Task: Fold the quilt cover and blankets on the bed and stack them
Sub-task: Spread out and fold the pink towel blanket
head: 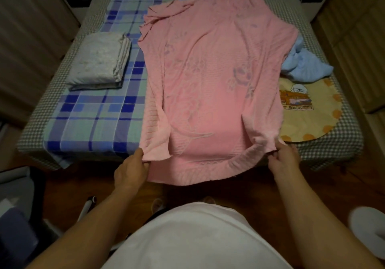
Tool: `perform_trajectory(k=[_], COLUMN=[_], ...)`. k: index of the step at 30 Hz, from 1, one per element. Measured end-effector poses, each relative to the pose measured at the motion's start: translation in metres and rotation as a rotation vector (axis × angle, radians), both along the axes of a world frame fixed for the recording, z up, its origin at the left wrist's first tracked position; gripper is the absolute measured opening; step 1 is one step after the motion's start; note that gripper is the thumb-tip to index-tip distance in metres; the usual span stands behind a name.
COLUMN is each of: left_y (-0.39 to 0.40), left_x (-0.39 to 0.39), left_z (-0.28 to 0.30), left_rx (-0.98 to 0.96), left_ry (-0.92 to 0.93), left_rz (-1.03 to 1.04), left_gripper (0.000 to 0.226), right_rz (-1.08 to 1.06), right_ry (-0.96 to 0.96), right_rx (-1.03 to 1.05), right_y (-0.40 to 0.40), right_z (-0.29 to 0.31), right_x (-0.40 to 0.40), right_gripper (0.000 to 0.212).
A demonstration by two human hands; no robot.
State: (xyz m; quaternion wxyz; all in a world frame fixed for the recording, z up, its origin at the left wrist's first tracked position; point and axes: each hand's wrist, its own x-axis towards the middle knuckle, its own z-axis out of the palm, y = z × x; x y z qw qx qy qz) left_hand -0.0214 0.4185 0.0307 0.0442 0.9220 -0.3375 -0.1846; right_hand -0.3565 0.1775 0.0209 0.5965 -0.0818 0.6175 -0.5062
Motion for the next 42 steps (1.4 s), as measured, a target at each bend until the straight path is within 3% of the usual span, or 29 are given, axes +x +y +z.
perform_trajectory(k=[2,5,8,12,16,18,20,22,24,26,28,29,31,35,39,42], left_y=[0.001,0.001,0.002,0.008,0.008,0.006,0.004,0.003,0.001,-0.002,0.0,0.003,0.011,0.02,0.005,-0.007], left_x=[0.003,0.003,0.002,0.005,0.004,0.002,-0.003,-0.006,-0.006,0.003,0.014,0.019,0.025,0.019,0.002,-0.009], left_z=[0.0,0.002,0.002,-0.002,0.0,0.002,0.008,0.014,0.022,0.028,0.037,0.042,0.05,0.056,0.062,0.074], left_rx=[0.011,0.04,0.031,0.024,-0.009,-0.03,-0.078,-0.137,-0.239,-0.36,-0.497,-0.558,-0.611,-0.652,-0.565,-0.563], left_ry=[-0.001,0.003,0.024,0.113,0.218,0.264,0.26,0.109,-0.012,-0.018,0.017,0.043,0.106,0.289,0.373,0.437], left_rz=[0.003,0.019,0.056,0.168,0.221,0.252,0.264,0.258,0.323,0.401,0.458,0.512,0.632,0.655,0.568,0.424], left_gripper=[0.007,0.017,0.024,0.031,0.032,0.038,0.047,0.051,0.054,0.053,0.045,0.041,0.039,0.04,0.039,0.037], right_rz=[0.031,0.133,0.167,0.029,-0.04,-0.015,0.041,0.06,0.097,0.114,0.111,0.098,0.095,0.128,0.64,0.991], right_ry=[-0.095,-0.209,-0.207,-0.132,-0.113,-0.172,-0.301,-0.412,-0.412,-0.332,-0.041,0.124,0.374,0.593,0.749,0.816], right_rx=[-0.023,0.007,0.055,0.049,-0.001,0.01,0.057,0.075,0.073,0.049,0.042,0.026,-0.051,-0.278,-0.801,-1.085], right_y=[-0.002,0.002,0.005,0.009,0.005,-0.001,-0.005,-0.009,-0.011,-0.01,-0.008,-0.007,-0.009,-0.008,0.056,0.115], right_z=[0.004,0.008,0.002,-0.004,-0.008,-0.009,-0.005,-0.007,-0.009,0.0,0.013,0.018,0.029,0.058,0.083,0.08], right_x=[-0.003,-0.003,-0.005,-0.006,-0.004,-0.002,0.001,-0.002,-0.003,0.003,0.014,0.018,0.029,0.083,0.173,0.211], right_gripper=[0.061,0.059,0.037,0.009,0.004,0.018,0.051,0.1,0.116,0.091,0.033,0.02,0.03,0.032,0.01,0.007])
